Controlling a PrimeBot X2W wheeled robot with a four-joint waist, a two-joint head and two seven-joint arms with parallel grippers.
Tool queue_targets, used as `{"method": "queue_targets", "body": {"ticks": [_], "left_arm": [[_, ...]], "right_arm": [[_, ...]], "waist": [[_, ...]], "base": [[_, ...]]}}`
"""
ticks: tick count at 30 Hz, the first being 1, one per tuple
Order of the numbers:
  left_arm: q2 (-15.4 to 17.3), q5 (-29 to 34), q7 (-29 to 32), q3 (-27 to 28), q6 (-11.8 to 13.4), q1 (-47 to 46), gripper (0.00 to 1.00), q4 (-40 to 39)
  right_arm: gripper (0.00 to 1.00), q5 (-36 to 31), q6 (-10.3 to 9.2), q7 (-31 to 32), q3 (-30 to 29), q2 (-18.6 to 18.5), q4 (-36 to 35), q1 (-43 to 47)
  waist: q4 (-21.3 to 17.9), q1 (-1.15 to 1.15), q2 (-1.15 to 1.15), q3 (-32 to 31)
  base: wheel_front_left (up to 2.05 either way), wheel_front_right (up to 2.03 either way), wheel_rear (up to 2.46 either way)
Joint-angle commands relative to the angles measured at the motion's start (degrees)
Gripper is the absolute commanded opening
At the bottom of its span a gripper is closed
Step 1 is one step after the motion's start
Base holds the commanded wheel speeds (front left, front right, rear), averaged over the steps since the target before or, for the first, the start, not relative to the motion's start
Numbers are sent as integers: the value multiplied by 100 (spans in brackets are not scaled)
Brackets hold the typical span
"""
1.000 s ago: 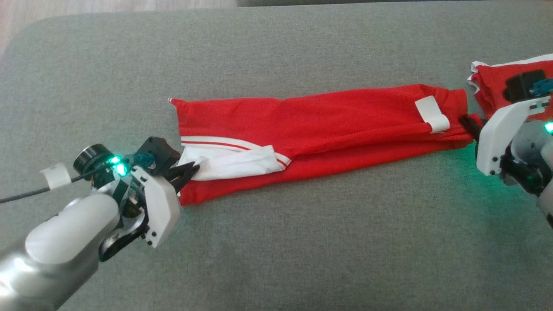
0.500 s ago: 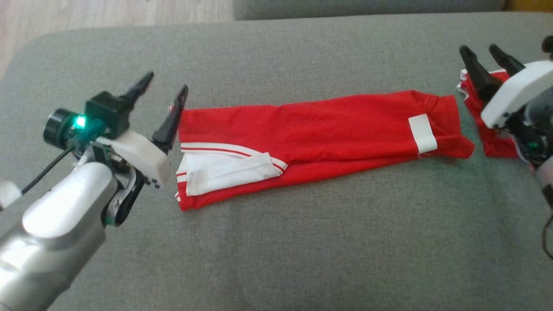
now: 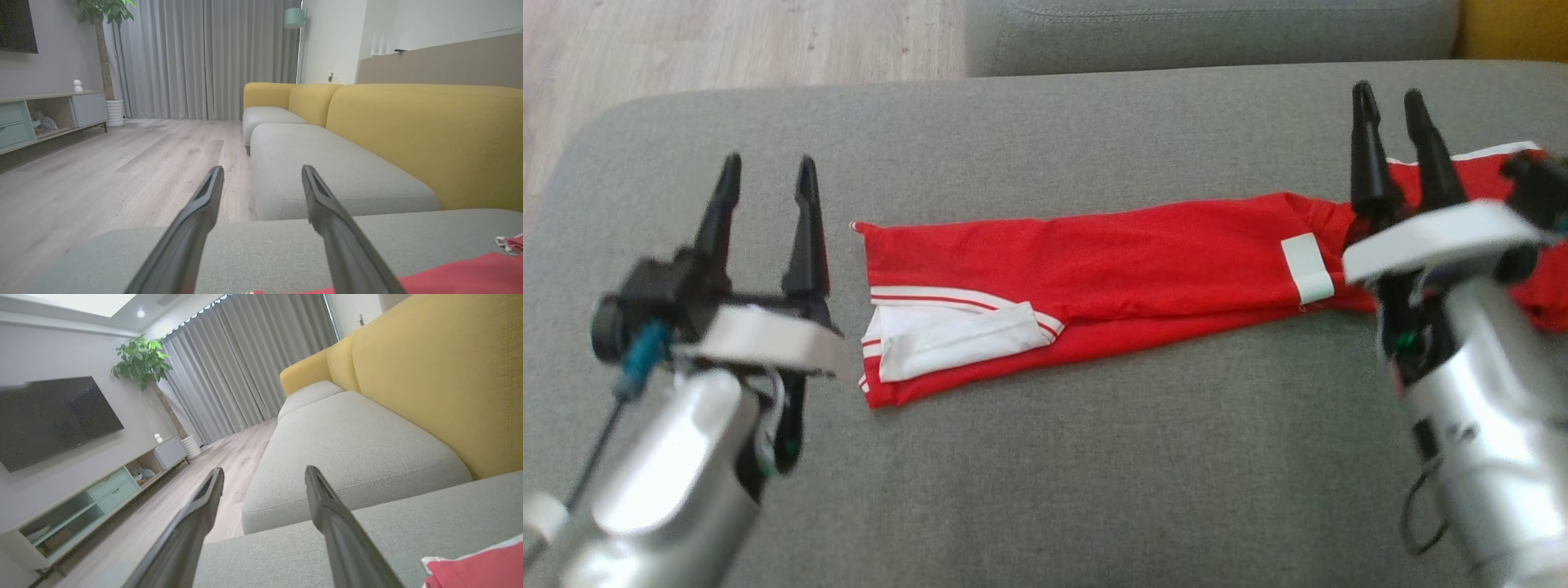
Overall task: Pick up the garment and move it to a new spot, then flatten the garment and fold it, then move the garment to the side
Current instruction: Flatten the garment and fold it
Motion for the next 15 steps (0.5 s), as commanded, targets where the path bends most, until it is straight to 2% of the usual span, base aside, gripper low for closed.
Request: {"method": "queue_targets", "body": {"ticks": [1, 4, 6, 9, 15], "left_arm": [[46, 177, -52, 439, 13, 61, 100, -193], [-293, 527, -53, 946, -55, 649, 100, -300], [-520, 786, -53, 1198, -172, 994, 100, -329], [-823, 1179, -54, 1449, -362, 1403, 100, -274], [-1292, 1725, -54, 1929, -795, 1712, 100, -124]], "right_arm": [[100, -343, -4, -59, -239, 218, -391, 171], [100, -1090, -4, -61, -915, 782, -859, 876], [100, -1407, -4, -62, -1140, 969, -1089, 1301], [100, -1665, -4, -62, -1244, 1055, -1323, 1789], [100, -1509, -4, -63, -1143, 1065, -1553, 2177]], "waist": [[-9, 0, 0, -20], [-47, 0, 0, -63], [-61, 0, 0, -79], [-79, 0, 0, -104], [-65, 0, 0, -32]], "base": [[0, 0, 0], [0, 0, 0], [0, 0, 0], [0, 0, 0], [0, 0, 0]]}}
